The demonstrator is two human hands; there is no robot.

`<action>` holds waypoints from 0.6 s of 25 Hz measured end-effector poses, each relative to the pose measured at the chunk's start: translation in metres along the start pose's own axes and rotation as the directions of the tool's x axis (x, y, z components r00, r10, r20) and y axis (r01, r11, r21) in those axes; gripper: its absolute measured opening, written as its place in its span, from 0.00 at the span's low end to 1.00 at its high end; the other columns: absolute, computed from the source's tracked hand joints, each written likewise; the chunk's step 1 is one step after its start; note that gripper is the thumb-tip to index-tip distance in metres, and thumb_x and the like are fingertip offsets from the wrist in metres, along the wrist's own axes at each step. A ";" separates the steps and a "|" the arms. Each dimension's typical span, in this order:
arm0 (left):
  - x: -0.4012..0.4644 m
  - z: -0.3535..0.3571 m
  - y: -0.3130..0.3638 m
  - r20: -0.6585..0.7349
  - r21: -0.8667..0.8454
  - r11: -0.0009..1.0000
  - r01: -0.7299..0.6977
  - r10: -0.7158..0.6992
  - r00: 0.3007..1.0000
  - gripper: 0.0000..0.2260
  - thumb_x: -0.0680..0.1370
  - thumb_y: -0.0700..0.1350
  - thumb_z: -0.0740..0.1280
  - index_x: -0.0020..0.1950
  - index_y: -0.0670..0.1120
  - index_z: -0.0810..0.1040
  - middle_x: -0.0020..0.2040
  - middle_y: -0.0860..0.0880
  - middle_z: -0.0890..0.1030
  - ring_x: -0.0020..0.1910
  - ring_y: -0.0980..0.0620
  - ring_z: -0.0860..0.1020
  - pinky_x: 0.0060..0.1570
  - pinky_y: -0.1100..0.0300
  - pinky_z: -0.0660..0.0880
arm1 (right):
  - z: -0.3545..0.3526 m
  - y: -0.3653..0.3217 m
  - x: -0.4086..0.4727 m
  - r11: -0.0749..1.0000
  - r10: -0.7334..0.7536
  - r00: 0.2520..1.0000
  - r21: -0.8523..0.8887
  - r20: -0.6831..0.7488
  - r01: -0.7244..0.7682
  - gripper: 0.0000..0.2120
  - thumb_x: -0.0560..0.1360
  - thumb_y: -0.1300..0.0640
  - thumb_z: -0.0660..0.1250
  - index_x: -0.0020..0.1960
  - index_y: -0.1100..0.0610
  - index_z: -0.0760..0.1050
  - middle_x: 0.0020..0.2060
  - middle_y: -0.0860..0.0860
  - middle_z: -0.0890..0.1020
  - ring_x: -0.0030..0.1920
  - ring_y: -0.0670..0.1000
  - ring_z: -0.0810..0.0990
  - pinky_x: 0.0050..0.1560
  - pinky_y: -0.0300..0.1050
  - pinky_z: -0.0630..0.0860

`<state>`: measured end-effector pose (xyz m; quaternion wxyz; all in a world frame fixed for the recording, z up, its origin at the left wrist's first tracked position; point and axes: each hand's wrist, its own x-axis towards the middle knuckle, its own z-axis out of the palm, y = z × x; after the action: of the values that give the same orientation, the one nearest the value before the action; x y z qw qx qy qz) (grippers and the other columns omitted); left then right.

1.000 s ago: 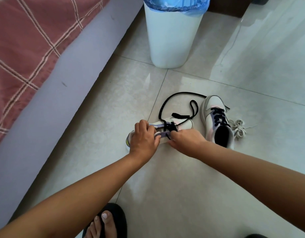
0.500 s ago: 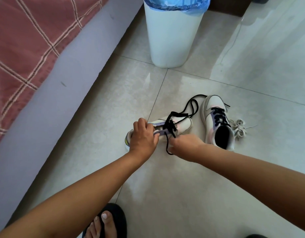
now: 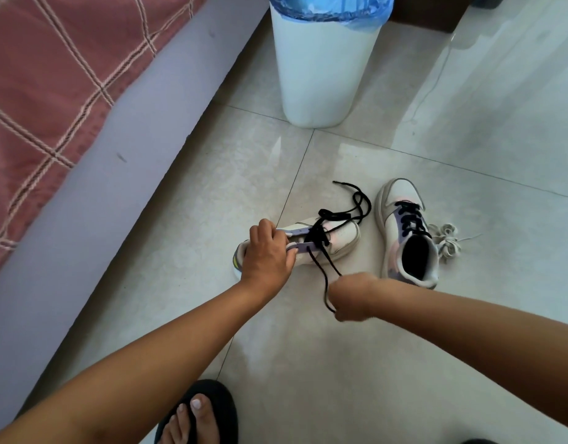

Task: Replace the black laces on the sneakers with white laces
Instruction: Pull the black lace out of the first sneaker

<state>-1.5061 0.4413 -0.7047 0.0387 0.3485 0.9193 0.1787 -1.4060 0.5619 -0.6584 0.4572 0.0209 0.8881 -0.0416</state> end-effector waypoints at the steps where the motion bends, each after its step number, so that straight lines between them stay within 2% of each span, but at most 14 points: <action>1: 0.000 0.000 0.000 0.003 -0.005 1.000 -0.002 0.002 1.000 0.12 0.66 0.42 0.77 0.38 0.38 0.76 0.43 0.38 0.74 0.40 0.38 0.74 0.35 0.51 0.73 | -0.005 0.000 0.005 0.987 0.089 0.985 0.144 -0.146 -0.068 0.13 0.78 0.55 0.57 0.57 0.60 0.74 0.53 0.56 0.79 0.53 0.58 0.78 0.44 0.44 0.70; 3: -0.001 0.000 0.000 0.005 -0.008 1.000 0.000 0.000 1.000 0.12 0.65 0.42 0.77 0.37 0.38 0.76 0.43 0.38 0.74 0.40 0.37 0.74 0.34 0.51 0.73 | -0.019 -0.005 0.019 0.914 0.261 0.902 0.388 -0.343 -0.117 0.13 0.79 0.54 0.55 0.58 0.60 0.72 0.55 0.57 0.79 0.54 0.59 0.78 0.44 0.44 0.68; 4: -0.001 0.000 0.000 0.007 -0.001 1.000 0.002 -0.002 1.000 0.12 0.65 0.42 0.77 0.38 0.38 0.76 0.43 0.37 0.74 0.40 0.37 0.75 0.34 0.51 0.73 | -0.027 -0.006 0.024 0.883 0.305 0.878 0.456 -0.369 -0.115 0.13 0.79 0.55 0.55 0.57 0.59 0.73 0.54 0.57 0.79 0.54 0.59 0.78 0.43 0.44 0.67; 6: 0.000 0.000 0.001 0.026 -0.005 1.000 0.015 -0.015 1.000 0.11 0.68 0.42 0.76 0.39 0.37 0.76 0.45 0.37 0.74 0.42 0.37 0.74 0.37 0.50 0.73 | -0.033 -0.005 0.030 0.859 0.311 0.875 0.504 -0.371 -0.091 0.12 0.77 0.57 0.57 0.55 0.59 0.75 0.53 0.57 0.79 0.54 0.59 0.77 0.42 0.43 0.66; 8: 0.001 -0.001 0.002 0.032 -0.007 1.000 0.027 -0.027 0.999 0.11 0.69 0.43 0.74 0.41 0.37 0.76 0.46 0.37 0.74 0.44 0.37 0.73 0.38 0.50 0.72 | -0.027 -0.005 0.022 0.936 0.145 0.924 0.352 -0.353 -0.013 0.11 0.76 0.58 0.59 0.55 0.59 0.76 0.51 0.57 0.80 0.52 0.58 0.77 0.41 0.41 0.66; 9: 0.002 -0.002 0.003 0.032 -0.003 0.999 0.036 -0.036 0.999 0.11 0.69 0.43 0.74 0.41 0.37 0.76 0.46 0.37 0.74 0.44 0.38 0.73 0.38 0.50 0.72 | -0.019 -0.005 0.017 0.975 0.000 0.968 0.213 -0.250 0.055 0.11 0.76 0.58 0.60 0.55 0.60 0.77 0.50 0.57 0.80 0.49 0.58 0.77 0.41 0.41 0.66; 10: 0.001 -0.002 0.003 0.031 0.002 0.999 0.043 -0.043 0.999 0.11 0.69 0.43 0.74 0.41 0.38 0.76 0.46 0.38 0.74 0.44 0.38 0.73 0.37 0.51 0.72 | -0.008 -0.008 0.011 0.991 -0.118 0.991 0.062 -0.065 0.122 0.12 0.76 0.57 0.62 0.55 0.62 0.78 0.48 0.58 0.80 0.47 0.58 0.77 0.41 0.41 0.66; 11: 0.001 -0.002 0.003 0.030 0.001 0.999 0.044 -0.044 0.999 0.11 0.69 0.43 0.75 0.41 0.38 0.76 0.46 0.38 0.74 0.43 0.38 0.73 0.37 0.51 0.71 | 0.005 -0.012 0.002 0.979 -0.177 0.975 -0.082 0.133 0.189 0.13 0.76 0.57 0.62 0.54 0.63 0.78 0.45 0.58 0.80 0.46 0.58 0.77 0.41 0.43 0.67; 12: 0.001 -0.003 0.003 0.028 -0.004 0.999 0.038 -0.037 0.999 0.11 0.69 0.43 0.75 0.40 0.38 0.76 0.46 0.38 0.74 0.43 0.39 0.73 0.37 0.52 0.71 | 0.015 -0.014 -0.005 0.954 -0.163 0.950 -0.202 0.266 0.220 0.13 0.76 0.57 0.62 0.55 0.64 0.78 0.43 0.58 0.79 0.47 0.58 0.77 0.42 0.44 0.69; 13: 0.001 -0.003 0.002 0.031 -0.010 1.000 0.025 -0.025 0.999 0.11 0.69 0.43 0.75 0.40 0.38 0.76 0.46 0.38 0.74 0.43 0.39 0.73 0.37 0.52 0.71 | 0.020 -0.014 -0.006 0.954 -0.123 0.955 -0.234 0.271 0.189 0.13 0.77 0.57 0.62 0.56 0.64 0.77 0.45 0.58 0.79 0.49 0.58 0.77 0.44 0.46 0.70; 14: 0.002 -0.004 0.001 0.032 -0.014 1.000 0.012 -0.012 0.999 0.11 0.69 0.43 0.75 0.40 0.38 0.76 0.46 0.38 0.74 0.43 0.38 0.74 0.38 0.52 0.72 | 0.015 -0.011 -0.005 0.976 -0.087 0.981 -0.182 0.171 0.118 0.14 0.78 0.57 0.60 0.58 0.62 0.76 0.51 0.57 0.79 0.53 0.58 0.78 0.47 0.47 0.71; 15: 0.003 -0.004 0.000 0.031 -0.016 1.000 0.006 -0.005 1.000 0.11 0.69 0.43 0.75 0.40 0.38 0.76 0.46 0.38 0.74 0.43 0.38 0.74 0.38 0.51 0.72 | 0.004 -0.006 0.000 0.999 -0.022 1.000 -0.043 0.008 0.022 0.14 0.79 0.55 0.58 0.60 0.61 0.74 0.55 0.57 0.79 0.56 0.58 0.78 0.49 0.46 0.72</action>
<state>-1.5089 0.4417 -0.7011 0.0560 0.3484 0.9180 0.1807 -1.4029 0.5560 -0.6605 0.4606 0.0011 0.8872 -0.0277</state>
